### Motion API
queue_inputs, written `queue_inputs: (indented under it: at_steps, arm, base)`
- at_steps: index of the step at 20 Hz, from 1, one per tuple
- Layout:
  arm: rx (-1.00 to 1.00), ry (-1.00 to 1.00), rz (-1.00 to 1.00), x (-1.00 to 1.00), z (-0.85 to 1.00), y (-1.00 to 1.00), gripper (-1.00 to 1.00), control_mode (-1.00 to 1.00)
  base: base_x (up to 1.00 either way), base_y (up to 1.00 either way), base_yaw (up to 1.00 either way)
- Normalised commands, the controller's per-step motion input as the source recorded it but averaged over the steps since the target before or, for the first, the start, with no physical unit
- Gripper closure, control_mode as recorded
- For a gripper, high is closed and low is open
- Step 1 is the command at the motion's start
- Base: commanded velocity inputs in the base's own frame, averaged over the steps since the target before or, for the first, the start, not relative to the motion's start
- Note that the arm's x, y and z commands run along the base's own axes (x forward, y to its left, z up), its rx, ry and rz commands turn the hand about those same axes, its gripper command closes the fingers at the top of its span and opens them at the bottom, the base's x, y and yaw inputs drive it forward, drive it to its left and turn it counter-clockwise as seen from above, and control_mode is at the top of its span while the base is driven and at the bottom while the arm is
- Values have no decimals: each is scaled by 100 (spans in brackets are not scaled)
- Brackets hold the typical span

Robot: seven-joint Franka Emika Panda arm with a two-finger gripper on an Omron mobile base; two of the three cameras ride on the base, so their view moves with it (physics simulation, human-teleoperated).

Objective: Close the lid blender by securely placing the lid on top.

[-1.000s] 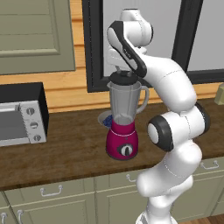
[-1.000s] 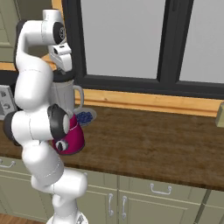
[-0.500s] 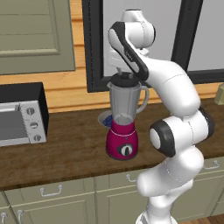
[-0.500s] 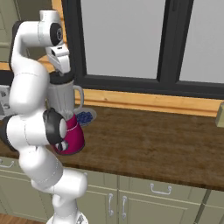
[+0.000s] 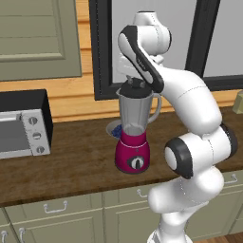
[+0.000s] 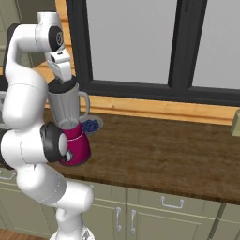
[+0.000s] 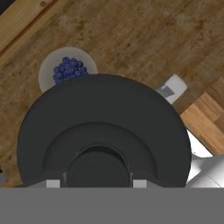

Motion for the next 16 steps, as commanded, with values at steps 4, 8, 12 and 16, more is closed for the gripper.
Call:
queue_inputs:
  at_steps: [4,8,12,16]
  arm:
    - [0,0,0,-13,0,9,100,-100]
    - [4,7,0,0,0,-2,100,-100]
    - [11,10,0,0,0,-4,100,-100]
    - [9,6,-1,3,0,0,100,-100]
  base:
    - [0,0,0]
    - [0,0,0]
    - [0,0,0]
    - [0,0,0]
